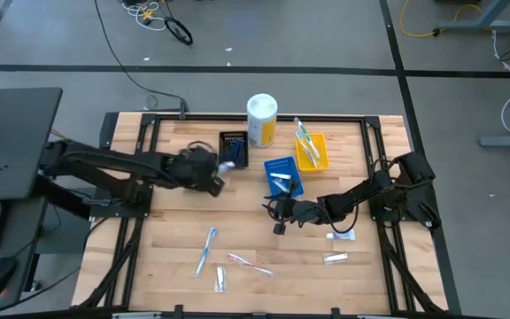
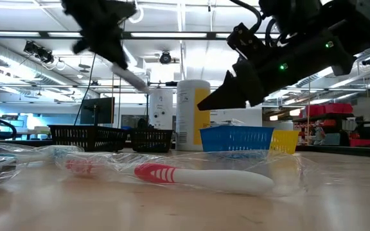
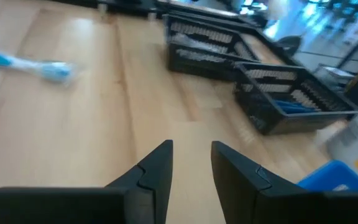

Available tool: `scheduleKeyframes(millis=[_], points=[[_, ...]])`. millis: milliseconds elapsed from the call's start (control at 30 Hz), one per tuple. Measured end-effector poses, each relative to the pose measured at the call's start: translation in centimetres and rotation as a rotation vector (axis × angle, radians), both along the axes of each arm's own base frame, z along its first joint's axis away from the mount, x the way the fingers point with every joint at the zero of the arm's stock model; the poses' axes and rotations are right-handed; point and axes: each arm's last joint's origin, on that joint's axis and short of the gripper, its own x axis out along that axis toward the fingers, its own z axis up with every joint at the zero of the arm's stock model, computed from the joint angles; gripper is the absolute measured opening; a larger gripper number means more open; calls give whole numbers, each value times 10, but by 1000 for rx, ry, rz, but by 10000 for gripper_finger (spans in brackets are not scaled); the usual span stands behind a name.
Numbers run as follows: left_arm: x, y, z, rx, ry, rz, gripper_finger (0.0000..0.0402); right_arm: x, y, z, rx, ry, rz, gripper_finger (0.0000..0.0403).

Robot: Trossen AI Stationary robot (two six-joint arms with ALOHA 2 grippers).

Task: Pick & Place Travel size toiletries
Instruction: Put the white toothpaste into the left black bin, then put the silver nail cutter into the blue bin

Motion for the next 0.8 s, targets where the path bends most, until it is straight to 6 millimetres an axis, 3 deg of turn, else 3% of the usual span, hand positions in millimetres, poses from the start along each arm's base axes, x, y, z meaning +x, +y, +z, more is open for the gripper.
scheduleKeyframes(millis=[133, 267, 500, 733, 800], points=[[-27, -2, -7, 47, 26, 202, 3, 0, 1, 0, 7, 5, 18, 118], [-38, 2, -39, 22, 79, 284, 5, 0, 1, 0, 7, 2, 17, 118], [-44, 12, -84, 11, 62, 328, 14, 1, 1, 0, 26, 7, 53, 118], [-51, 18, -104, -16, 97, 317, 56, 2, -1, -2, 84, 26, 148, 118], [-51, 18, -104, -13, 99, 321, 67, 3, -3, -2, 173, 18, 186, 118]])
